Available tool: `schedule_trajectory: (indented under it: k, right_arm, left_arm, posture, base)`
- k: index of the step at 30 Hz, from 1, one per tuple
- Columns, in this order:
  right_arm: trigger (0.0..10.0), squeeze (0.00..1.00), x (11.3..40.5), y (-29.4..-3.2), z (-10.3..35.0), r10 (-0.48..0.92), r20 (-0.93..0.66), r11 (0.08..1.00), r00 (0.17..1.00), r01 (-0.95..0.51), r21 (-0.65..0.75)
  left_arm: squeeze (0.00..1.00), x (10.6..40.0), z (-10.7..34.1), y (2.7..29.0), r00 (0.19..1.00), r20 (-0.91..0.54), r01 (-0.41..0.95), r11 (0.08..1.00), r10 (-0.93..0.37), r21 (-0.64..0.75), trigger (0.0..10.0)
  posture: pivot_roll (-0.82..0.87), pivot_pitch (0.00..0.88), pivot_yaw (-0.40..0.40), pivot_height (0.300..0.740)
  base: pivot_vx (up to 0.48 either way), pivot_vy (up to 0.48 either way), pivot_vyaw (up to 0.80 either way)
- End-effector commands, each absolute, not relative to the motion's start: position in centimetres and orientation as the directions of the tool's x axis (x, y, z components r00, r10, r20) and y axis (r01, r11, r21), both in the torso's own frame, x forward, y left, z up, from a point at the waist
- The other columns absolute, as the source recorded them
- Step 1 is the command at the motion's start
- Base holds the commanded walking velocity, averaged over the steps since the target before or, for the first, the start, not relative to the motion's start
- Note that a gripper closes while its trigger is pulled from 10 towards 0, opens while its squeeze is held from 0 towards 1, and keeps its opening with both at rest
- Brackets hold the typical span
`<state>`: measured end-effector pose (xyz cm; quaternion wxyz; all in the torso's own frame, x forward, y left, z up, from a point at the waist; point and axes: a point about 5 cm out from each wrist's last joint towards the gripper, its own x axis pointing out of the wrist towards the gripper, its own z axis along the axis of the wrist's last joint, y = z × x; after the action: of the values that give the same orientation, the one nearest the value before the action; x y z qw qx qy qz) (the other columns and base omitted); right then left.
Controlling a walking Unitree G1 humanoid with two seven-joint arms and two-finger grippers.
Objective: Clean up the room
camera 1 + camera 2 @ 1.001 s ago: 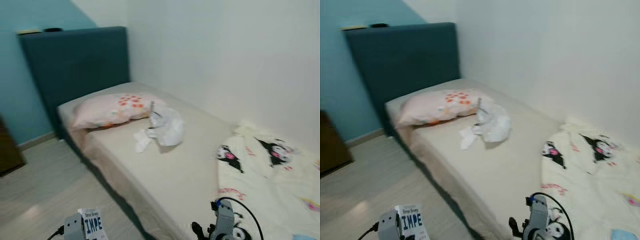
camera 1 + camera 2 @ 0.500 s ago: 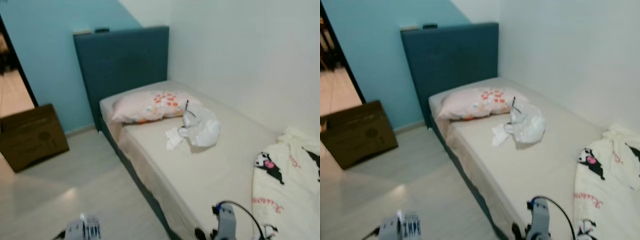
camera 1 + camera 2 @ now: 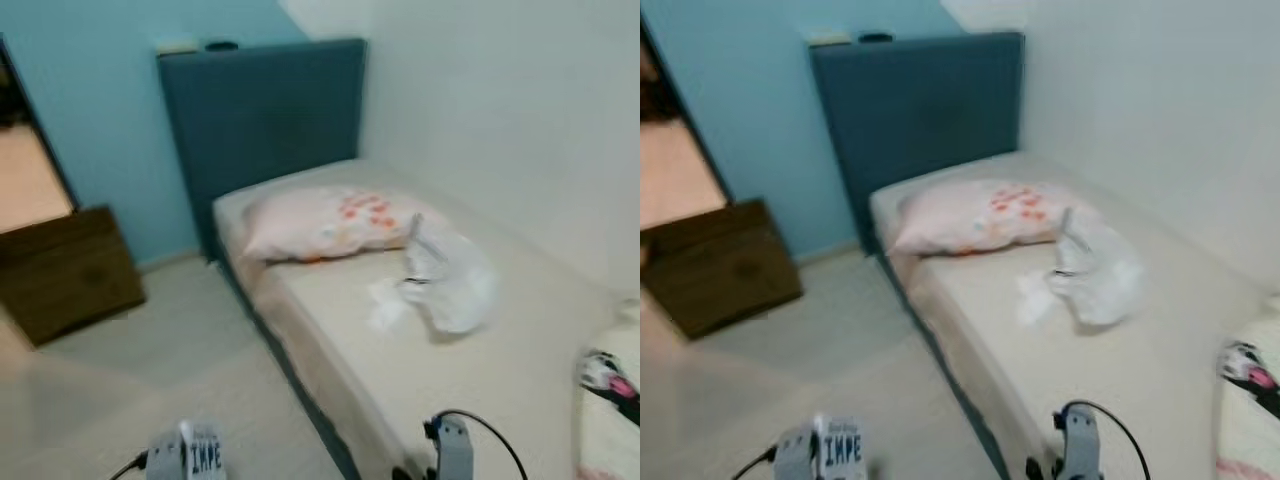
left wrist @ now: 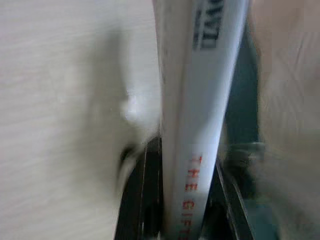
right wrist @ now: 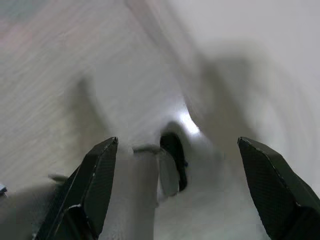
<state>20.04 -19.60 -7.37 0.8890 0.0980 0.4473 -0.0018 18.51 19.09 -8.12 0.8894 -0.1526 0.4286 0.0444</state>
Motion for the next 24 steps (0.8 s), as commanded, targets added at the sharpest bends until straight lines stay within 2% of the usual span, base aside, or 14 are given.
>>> schedule_trajectory:
  k: [1, 5, 12, 18, 24]
  right_arm:
    - [10.0, 0.0, 20.21, -19.25, -7.33, 0.086, -0.792, 0.981, 0.605, 0.09, 0.175]
    - [10.0, 0.0, 20.21, -19.25, -7.32, 0.093, -0.794, 0.985, 0.601, 0.061, 0.161]
    - [10.0, 0.0, 20.05, -19.16, -7.42, 0.1, -0.799, 0.985, 0.593, 0.056, 0.164]
    - [10.0, 0.0, 19.89, -19.09, -7.52, 0.095, -0.799, 0.984, 0.593, 0.068, 0.167]
    - [10.0, 0.0, 19.84, -18.89, -7.54, 0.116, -0.798, 0.984, 0.592, 0.04, 0.172]
  left_arm:
    - [0.0, 17.4, -8.61, 19.6, 0.594, -0.804, -0.22, 0.952, -0.043, -0.213, 10.0]
    - [0.0, 17.37, -8.62, 19.61, 0.592, -0.805, -0.216, 0.953, -0.045, -0.212, 10.0]
    - [0.0, 17.36, -8.63, 19.58, 0.591, -0.805, -0.214, 0.953, -0.048, -0.214, 10.0]
    - [0.0, 17.31, -8.66, 19.54, 0.59, -0.806, -0.211, 0.954, -0.049, -0.213, 10.0]
    - [0.0, 17.35, -8.64, 19.55, 0.591, -0.805, -0.212, 0.954, -0.048, -0.212, 10.0]
  posture:
    - [0.0, 0.0, -0.032, 0.708]
    - [0.0, 0.0, -0.031, 0.708]
    - [0.0, 0.0, -0.03, 0.708]
    - [0.0, 0.0, -0.03, 0.708]
    - [0.0, 0.0, -0.031, 0.708]
  base:
    - [0.48, 0.0, 0.0]
    - [0.48, 0.0, 0.0]
    - [0.48, 0.0, 0.79]
    - [0.48, 0.0, 0.0]
    - [0.48, 0.0, 0.78]
